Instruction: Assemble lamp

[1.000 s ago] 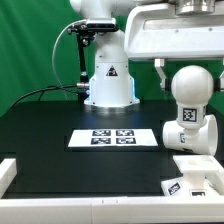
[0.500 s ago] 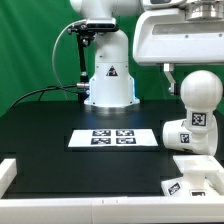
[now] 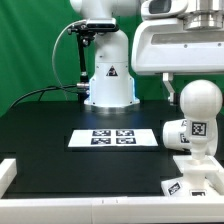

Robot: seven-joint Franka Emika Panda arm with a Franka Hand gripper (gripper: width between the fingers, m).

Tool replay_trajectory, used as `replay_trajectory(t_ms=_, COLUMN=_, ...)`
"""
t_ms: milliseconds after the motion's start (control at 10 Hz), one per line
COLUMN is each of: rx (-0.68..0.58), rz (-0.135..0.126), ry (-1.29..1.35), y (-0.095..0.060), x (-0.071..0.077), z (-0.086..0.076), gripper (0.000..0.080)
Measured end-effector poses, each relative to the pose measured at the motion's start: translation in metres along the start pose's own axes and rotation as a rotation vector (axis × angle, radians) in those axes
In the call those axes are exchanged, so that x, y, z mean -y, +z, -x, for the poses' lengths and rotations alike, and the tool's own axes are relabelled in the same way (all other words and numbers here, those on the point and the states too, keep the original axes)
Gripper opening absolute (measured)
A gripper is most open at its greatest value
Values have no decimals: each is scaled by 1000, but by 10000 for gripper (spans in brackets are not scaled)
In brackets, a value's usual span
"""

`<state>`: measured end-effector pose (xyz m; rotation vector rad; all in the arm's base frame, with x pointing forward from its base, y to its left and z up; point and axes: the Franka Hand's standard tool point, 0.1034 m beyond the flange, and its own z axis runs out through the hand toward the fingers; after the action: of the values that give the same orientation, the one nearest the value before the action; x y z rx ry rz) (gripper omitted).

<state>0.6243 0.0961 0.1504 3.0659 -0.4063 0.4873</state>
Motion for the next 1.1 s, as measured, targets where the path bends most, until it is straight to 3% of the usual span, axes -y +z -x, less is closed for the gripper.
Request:
replay_trajectory(t_ms=900, rx=30, rz=11, ry=-24, y=22, x=-2, z=15, gripper=576)
replay_trajectory(t_ms=1100, rx=7, rz=0, ry=-22, y=23, x=-2, z=11, gripper=576)
